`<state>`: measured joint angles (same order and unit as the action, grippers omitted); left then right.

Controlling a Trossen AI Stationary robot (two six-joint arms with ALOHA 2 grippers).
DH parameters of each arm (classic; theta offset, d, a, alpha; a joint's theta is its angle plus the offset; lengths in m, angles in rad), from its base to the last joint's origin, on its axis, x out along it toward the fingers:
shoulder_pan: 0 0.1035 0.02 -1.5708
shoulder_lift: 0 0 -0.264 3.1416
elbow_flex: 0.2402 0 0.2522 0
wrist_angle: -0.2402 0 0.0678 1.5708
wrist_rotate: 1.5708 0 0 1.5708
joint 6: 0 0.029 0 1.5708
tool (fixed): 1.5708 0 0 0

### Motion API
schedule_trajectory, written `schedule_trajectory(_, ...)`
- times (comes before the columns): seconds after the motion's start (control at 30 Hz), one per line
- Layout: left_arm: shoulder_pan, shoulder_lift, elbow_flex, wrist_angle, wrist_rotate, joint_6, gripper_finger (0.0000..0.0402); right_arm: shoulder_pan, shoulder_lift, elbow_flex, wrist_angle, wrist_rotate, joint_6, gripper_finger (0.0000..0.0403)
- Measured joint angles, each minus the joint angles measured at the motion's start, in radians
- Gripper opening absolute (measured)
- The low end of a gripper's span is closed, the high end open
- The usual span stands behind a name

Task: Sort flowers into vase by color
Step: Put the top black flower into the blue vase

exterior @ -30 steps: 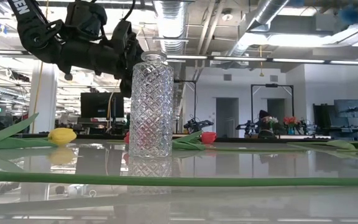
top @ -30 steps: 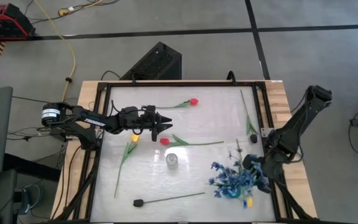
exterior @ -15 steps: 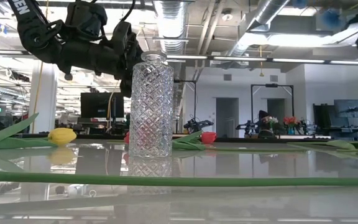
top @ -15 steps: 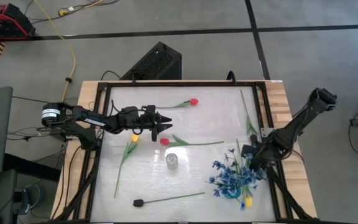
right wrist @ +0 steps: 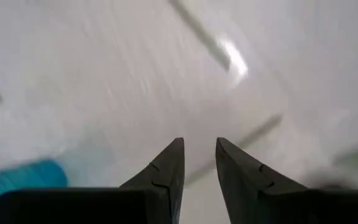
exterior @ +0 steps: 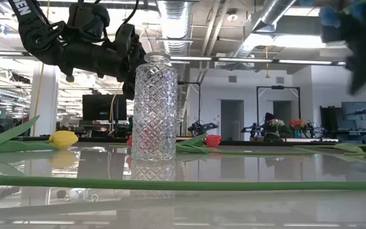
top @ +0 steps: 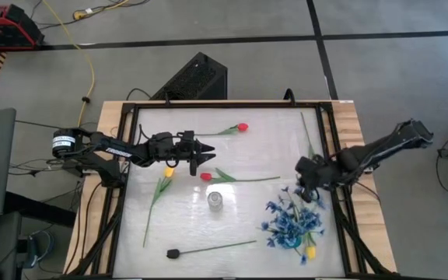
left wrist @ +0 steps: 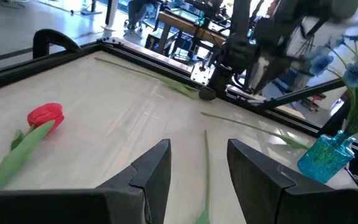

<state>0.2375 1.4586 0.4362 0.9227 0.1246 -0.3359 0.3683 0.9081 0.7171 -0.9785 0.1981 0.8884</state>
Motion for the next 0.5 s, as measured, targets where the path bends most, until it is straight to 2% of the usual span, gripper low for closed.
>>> schedule_trajectory(0.3, 0.000, 0.000, 0.000, -0.088, 0.000, 0.030, 0.0145, -0.139, 0.000, 0.261, -0.001, 0.172, -0.365, 0.0118)
schedule_trajectory(0.4, 0.000, 0.000, 0.000, -0.110, 0.000, 0.045, 0.0145, -0.171, 0.000, 0.293, -0.002, 0.235, -0.474, 0.0118)
schedule_trajectory(0.5, 0.000, 0.000, 0.000, -0.120, 0.000, 0.055, 0.0145, -0.232, 0.001, 0.293, -0.011, 0.317, -0.517, 0.0118)
